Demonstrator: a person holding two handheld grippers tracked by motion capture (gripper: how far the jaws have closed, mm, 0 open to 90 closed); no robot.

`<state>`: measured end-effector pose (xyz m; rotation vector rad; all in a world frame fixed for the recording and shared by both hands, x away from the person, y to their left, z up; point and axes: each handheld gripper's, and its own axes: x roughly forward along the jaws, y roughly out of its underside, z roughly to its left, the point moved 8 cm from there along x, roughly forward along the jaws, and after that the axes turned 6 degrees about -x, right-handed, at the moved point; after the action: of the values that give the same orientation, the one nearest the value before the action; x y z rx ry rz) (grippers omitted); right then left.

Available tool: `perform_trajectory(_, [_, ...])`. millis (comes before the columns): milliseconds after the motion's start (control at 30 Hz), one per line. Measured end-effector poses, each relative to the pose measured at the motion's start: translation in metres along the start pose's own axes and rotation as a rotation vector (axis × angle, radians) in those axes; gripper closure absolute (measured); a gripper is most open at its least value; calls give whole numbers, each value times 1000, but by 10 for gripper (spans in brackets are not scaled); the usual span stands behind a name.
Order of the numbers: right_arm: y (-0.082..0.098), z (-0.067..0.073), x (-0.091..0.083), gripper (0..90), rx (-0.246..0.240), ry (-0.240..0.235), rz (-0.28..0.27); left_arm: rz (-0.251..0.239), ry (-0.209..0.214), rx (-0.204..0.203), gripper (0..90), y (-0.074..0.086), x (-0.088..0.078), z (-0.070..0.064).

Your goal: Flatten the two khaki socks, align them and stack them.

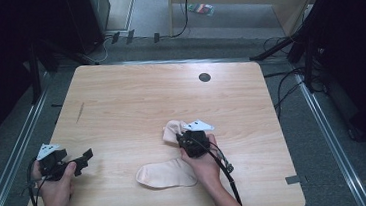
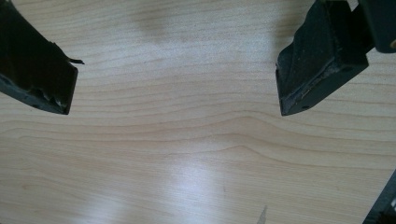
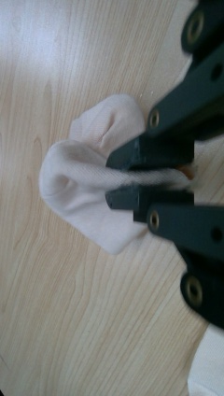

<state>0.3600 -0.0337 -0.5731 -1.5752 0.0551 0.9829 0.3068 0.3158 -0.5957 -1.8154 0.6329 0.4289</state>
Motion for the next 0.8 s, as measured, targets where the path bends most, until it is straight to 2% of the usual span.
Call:
perform_trajectory(100, [-4,-1,-6,465,50,-57,-34,-4,4,-15,0,-1,0,1])
perform_trajectory(167, [-8,-5,-13,425,70,-71,-52,-9,7,-29,0,-1,-1,2])
perform_trajectory(233, [-12,-11,-19,430,78,-82,-69,-9,10,-35,0,-2,-1,2])
perform_trajectory(333, [-17,-23,-25,506,85,-66,-79,-10,10,-33,0,-3,-2,2])
perform_trajectory(400, [-18,-29,-24,561,88,-67,-68,-17,19,-34,0,-5,-4,-3])
perform_trajectory(533, [-15,-39,-18,616,76,-39,-32,-32,40,1,0,-11,-8,-24])
perform_trajectory(700, [-7,-50,-9,651,68,-10,14,-15,121,42,4,-17,-4,-62])
perform_trajectory(800, [-5,-53,-5,666,60,-4,20,3,160,78,31,-19,3,-87])
